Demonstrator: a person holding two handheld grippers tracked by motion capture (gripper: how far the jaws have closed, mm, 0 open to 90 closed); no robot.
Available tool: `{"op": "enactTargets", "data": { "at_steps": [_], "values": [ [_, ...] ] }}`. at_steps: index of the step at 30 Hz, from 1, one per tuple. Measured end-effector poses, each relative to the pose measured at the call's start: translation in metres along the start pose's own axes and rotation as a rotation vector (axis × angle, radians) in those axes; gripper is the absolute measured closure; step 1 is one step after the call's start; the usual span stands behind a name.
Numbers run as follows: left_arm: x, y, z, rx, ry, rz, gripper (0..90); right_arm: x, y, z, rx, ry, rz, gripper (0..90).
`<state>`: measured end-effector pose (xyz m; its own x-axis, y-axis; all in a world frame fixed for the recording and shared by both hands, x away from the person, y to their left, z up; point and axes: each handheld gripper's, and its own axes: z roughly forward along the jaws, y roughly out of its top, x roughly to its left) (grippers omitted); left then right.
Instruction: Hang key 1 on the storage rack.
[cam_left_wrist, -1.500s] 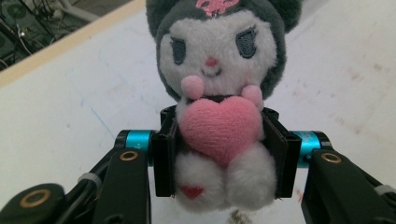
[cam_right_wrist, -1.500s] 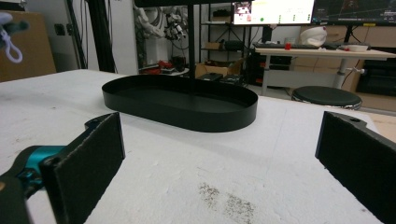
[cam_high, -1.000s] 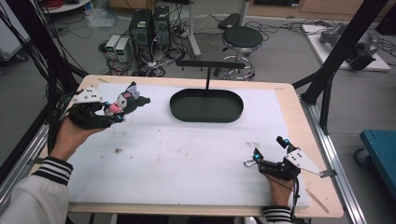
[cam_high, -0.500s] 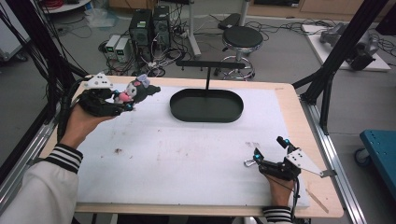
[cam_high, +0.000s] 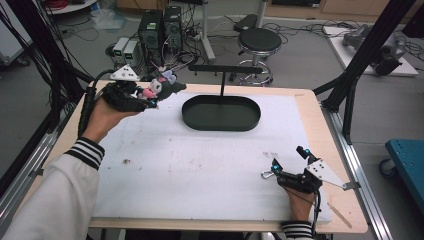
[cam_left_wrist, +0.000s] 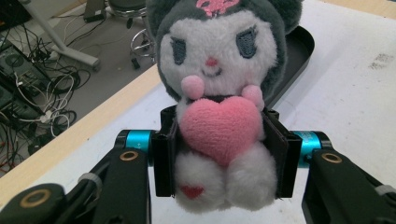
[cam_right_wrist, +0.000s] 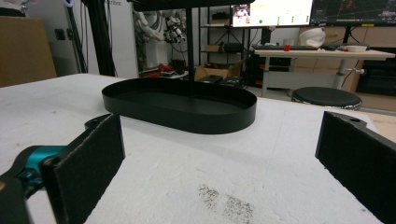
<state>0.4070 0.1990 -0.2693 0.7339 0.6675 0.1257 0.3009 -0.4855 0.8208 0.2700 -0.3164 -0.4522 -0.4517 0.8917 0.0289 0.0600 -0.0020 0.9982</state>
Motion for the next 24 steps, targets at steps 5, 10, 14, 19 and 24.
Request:
{"op": "enactTargets", "data": {
  "at_steps": [5, 10, 14, 19, 24],
  "values": [
    [0.001, 0.011, 0.011, 0.01, -0.008, 0.01, 54.3, 0.0, 0.0, 0.0, 0.0, 0.0, 0.001, 0.5],
    [0.003, 0.023, 0.021, 0.022, -0.013, 0.023, 54.3, 0.0, 0.0, 0.0, -0.001, -0.002, -0.004, 0.5],
    [0.005, 0.031, 0.028, 0.014, -0.014, 0.021, 54.3, 0.0, 0.0, 0.0, -0.001, 0.0, -0.001, 0.5],
    [0.007, 0.038, 0.033, 0.016, -0.016, 0.021, 54.3, 0.0, 0.0, 0.0, 0.003, -0.001, -0.003, 0.5],
    [0.01, 0.045, 0.037, 0.024, -0.015, 0.021, 54.3, 0.0, 0.0, 0.0, 0.002, 0.001, -0.005, 0.5]
  ]
}}
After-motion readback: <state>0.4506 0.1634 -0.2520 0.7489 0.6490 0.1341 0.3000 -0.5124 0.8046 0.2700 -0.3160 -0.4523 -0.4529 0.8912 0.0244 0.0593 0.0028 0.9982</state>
